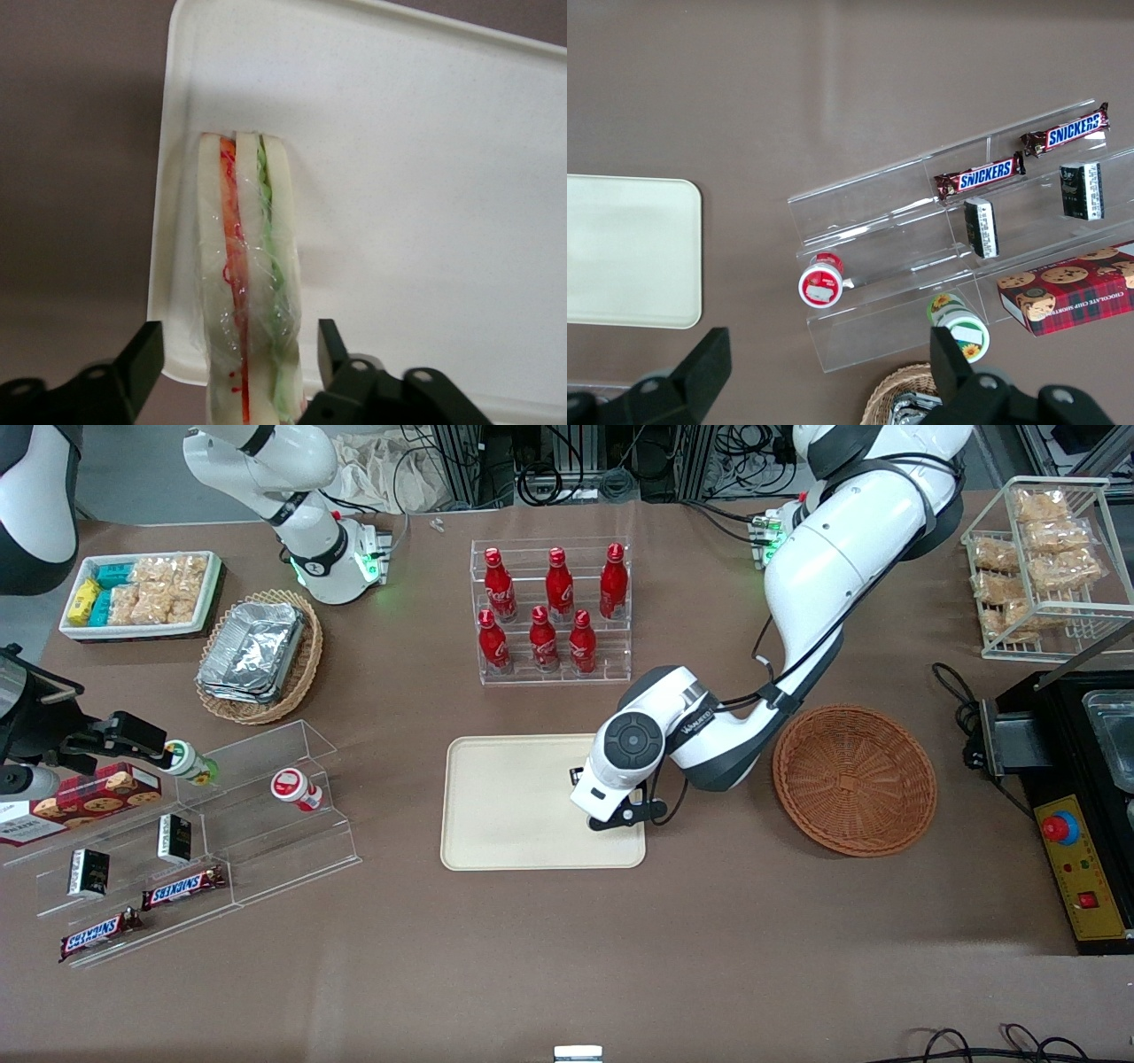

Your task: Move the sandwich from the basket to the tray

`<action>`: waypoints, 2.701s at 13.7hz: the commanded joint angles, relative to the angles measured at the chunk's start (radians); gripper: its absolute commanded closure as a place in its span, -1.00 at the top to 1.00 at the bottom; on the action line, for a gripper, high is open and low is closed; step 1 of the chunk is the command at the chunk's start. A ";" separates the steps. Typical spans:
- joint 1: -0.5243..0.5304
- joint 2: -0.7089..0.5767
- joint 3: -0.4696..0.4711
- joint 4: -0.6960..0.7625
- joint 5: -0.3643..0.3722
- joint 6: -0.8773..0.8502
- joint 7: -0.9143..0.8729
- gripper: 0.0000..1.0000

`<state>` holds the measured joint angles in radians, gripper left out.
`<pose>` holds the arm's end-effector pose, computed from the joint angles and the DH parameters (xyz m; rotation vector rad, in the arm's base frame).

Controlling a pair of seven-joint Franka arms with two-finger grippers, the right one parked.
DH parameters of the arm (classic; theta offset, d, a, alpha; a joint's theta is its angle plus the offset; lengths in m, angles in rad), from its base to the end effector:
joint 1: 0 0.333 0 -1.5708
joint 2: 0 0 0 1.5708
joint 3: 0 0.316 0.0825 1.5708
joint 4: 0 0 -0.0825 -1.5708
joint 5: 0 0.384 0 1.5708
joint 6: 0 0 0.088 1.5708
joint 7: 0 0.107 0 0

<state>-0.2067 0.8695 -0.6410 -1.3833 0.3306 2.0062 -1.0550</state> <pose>0.5582 -0.4541 0.2518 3.0597 0.3262 -0.3076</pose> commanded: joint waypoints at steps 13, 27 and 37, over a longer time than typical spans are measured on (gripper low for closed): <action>0.315 -0.490 -0.104 -0.037 -0.134 -0.414 0.304 0.98; 0.785 -1.074 0.063 -0.488 -0.464 -0.350 1.196 0.99; 0.814 -1.032 0.064 -0.488 -0.449 -0.302 1.195 0.99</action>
<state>0.5939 -0.1627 -0.5704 -1.8623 -0.1122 1.6813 0.1217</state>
